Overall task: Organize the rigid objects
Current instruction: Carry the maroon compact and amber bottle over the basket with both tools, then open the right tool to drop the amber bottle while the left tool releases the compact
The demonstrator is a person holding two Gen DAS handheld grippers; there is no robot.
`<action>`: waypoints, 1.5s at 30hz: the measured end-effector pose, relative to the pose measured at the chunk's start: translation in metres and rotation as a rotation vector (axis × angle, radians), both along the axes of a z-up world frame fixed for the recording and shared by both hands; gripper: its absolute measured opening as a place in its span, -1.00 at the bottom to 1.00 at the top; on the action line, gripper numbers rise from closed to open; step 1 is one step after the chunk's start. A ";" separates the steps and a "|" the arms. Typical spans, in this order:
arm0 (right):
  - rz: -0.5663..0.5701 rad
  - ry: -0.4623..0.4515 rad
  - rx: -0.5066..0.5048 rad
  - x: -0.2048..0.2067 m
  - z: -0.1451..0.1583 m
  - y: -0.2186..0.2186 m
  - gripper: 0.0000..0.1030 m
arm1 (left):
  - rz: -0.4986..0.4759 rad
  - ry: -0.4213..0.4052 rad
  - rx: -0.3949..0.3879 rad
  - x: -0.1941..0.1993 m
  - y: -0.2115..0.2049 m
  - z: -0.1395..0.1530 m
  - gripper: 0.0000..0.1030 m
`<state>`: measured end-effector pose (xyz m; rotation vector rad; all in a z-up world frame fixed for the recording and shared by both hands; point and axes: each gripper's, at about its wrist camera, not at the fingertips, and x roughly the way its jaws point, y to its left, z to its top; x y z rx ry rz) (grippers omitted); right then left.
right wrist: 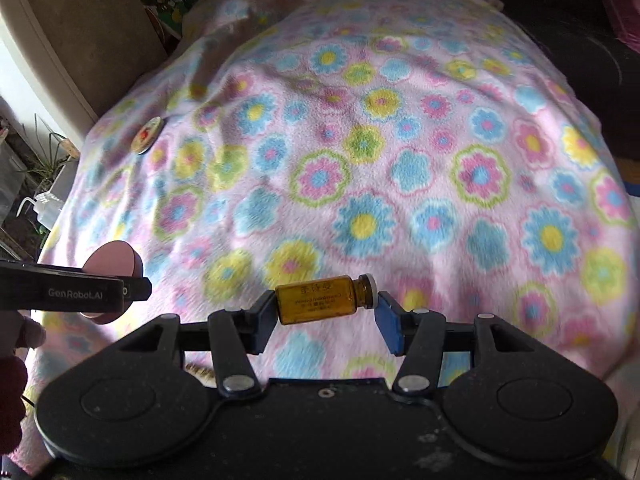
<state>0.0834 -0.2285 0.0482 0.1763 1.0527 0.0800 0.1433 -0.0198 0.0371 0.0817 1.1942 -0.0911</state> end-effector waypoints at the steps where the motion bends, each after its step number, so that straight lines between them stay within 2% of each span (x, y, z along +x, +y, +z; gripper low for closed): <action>1: -0.006 -0.008 0.005 -0.014 0.003 0.003 0.02 | -0.006 -0.009 -0.004 -0.011 0.002 0.003 0.38; 10: -0.056 -0.026 -0.012 -0.115 0.016 0.032 0.02 | -0.039 -0.051 -0.011 -0.102 0.005 0.007 0.38; 17: -0.099 -0.046 -0.091 -0.156 0.009 0.044 0.03 | -0.060 -0.085 0.015 -0.139 -0.001 -0.011 0.38; 21: -0.117 -0.070 -0.124 -0.161 0.011 0.045 0.03 | -0.063 -0.066 0.023 -0.147 -0.002 -0.025 0.38; 28: -0.096 -0.101 -0.174 -0.164 0.007 0.054 0.03 | -0.047 -0.055 -0.029 -0.147 0.005 -0.028 0.38; 40: -0.029 -0.128 -0.124 -0.162 0.005 0.060 0.03 | -0.036 -0.043 -0.017 -0.144 0.005 -0.032 0.38; 45: 0.002 -0.106 -0.130 -0.155 0.001 0.065 0.03 | -0.032 -0.037 -0.011 -0.143 0.005 -0.033 0.38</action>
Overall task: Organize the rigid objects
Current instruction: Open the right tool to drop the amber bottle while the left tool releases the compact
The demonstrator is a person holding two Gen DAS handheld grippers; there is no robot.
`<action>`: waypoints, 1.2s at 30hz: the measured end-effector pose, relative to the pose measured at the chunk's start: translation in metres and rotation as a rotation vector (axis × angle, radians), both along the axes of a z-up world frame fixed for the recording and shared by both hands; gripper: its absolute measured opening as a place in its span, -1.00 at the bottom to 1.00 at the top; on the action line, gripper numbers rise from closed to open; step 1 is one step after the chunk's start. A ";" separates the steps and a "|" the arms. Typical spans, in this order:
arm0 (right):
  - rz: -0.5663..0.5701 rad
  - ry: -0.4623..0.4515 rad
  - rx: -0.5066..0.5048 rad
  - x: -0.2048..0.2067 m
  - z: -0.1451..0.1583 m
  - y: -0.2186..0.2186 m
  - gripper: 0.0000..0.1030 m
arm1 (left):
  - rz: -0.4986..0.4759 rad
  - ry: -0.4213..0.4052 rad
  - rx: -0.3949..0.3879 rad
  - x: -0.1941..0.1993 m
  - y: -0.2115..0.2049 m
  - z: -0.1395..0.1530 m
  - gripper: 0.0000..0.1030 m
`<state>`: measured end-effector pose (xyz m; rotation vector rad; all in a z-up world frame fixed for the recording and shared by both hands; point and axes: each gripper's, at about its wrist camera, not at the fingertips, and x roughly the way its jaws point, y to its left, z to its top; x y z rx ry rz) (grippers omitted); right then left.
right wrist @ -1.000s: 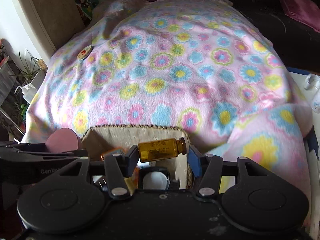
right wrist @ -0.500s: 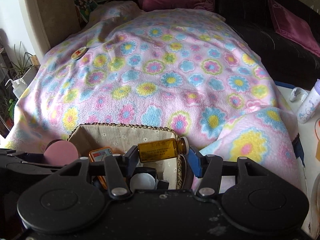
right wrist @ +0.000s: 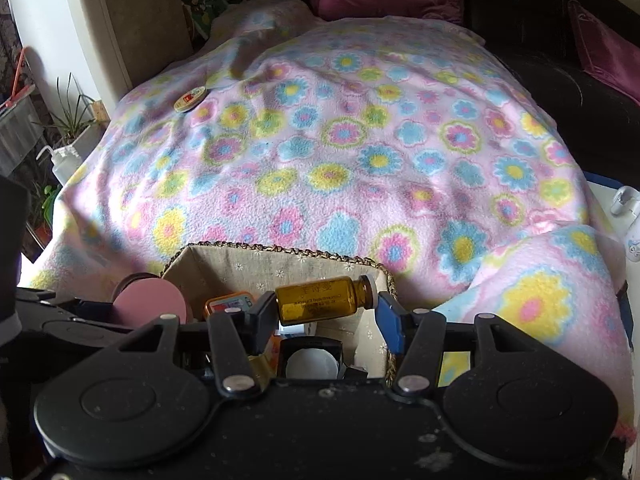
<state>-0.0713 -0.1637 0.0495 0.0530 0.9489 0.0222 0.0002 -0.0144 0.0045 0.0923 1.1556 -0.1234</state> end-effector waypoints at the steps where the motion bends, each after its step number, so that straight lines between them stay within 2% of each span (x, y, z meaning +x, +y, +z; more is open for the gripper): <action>1: 0.001 0.007 -0.004 0.002 -0.001 0.001 0.03 | 0.001 -0.001 0.001 0.000 0.000 0.000 0.38; 6: -0.003 0.040 -0.015 0.009 -0.006 0.002 0.03 | 0.010 0.005 -0.003 0.001 0.002 -0.001 0.38; 14: 0.030 0.036 -0.048 0.006 -0.007 0.008 0.03 | 0.015 0.012 -0.003 0.003 0.001 -0.002 0.38; 32: 0.039 0.035 -0.038 0.005 -0.006 0.008 0.03 | 0.012 0.017 0.001 0.003 -0.001 -0.003 0.38; 36: 0.034 0.038 -0.036 0.006 -0.007 0.007 0.12 | 0.017 0.025 -0.002 0.004 0.001 -0.004 0.40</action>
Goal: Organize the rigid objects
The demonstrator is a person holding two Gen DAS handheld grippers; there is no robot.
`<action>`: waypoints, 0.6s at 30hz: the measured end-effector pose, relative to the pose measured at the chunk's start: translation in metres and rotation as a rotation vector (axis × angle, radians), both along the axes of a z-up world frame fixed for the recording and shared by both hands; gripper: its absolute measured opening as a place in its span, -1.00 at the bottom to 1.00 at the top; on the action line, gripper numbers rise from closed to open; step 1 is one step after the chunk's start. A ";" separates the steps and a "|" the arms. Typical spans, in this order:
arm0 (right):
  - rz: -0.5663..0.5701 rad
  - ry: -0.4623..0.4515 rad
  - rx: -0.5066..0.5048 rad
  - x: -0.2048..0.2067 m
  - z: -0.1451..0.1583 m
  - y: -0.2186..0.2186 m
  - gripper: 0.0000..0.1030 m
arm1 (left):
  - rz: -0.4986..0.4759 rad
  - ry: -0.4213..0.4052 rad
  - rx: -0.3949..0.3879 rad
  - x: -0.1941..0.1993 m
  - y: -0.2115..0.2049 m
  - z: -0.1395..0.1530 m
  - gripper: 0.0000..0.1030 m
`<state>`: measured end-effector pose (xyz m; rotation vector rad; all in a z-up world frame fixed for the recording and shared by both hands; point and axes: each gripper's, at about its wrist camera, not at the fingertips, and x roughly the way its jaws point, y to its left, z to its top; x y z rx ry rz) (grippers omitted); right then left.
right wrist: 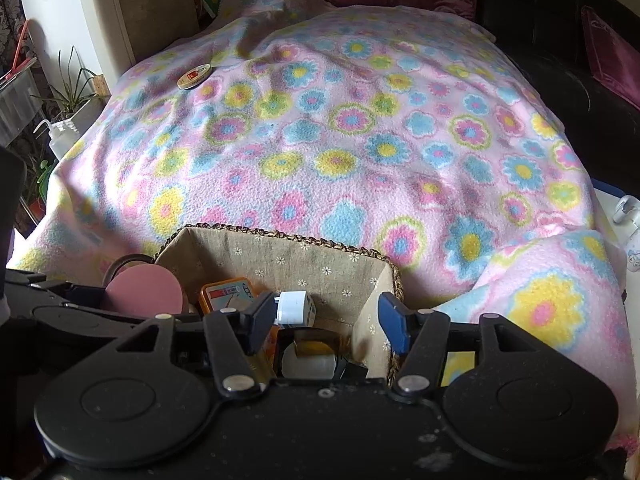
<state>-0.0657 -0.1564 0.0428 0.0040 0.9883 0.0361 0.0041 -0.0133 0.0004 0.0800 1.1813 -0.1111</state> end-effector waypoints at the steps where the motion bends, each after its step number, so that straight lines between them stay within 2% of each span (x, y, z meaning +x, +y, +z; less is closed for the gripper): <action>1: -0.001 0.001 0.004 0.000 0.000 -0.001 0.13 | 0.000 -0.001 -0.001 0.000 0.000 0.000 0.41; 5: -0.005 0.001 0.005 0.000 0.000 -0.001 0.13 | 0.000 -0.001 0.006 0.000 0.000 0.000 0.47; 18: -0.010 0.003 0.008 0.000 -0.001 -0.003 0.16 | -0.001 -0.001 0.006 0.000 -0.001 0.000 0.48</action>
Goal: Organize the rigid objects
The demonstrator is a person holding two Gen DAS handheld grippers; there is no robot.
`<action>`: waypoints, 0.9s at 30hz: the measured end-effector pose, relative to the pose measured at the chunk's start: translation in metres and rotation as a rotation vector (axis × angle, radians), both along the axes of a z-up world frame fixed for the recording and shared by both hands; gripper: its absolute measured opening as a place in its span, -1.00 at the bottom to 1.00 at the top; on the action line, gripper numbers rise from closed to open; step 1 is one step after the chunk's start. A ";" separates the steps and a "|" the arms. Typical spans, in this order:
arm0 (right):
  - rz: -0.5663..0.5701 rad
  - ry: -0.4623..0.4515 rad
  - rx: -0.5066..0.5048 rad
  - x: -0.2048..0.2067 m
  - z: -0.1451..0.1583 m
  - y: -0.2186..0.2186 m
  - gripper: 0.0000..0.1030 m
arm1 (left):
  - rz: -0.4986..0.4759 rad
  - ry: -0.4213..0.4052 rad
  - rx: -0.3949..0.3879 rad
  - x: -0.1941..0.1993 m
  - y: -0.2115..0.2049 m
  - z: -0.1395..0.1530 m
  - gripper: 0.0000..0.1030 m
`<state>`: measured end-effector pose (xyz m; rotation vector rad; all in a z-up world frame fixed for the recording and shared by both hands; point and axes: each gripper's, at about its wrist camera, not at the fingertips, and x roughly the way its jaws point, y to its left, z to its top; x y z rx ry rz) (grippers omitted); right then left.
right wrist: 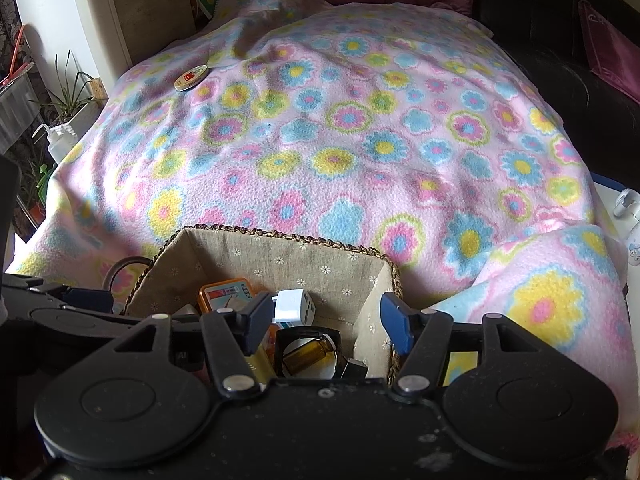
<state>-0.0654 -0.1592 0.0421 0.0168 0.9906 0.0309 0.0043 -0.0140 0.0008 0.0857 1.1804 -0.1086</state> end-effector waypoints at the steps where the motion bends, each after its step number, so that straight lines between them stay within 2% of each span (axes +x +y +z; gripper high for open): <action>1: 0.001 0.000 0.000 0.000 0.000 0.000 0.17 | 0.000 0.000 0.001 0.000 0.000 0.000 0.48; 11: -0.006 0.008 0.000 0.000 -0.001 -0.001 0.25 | 0.005 0.009 0.004 0.000 0.000 -0.002 0.48; 19: -0.038 0.038 0.005 0.003 -0.003 -0.005 0.52 | 0.012 0.027 0.003 0.001 0.001 -0.003 0.49; 27: -0.059 0.071 0.005 0.005 -0.006 -0.007 0.65 | 0.016 0.055 0.007 0.003 0.002 -0.005 0.50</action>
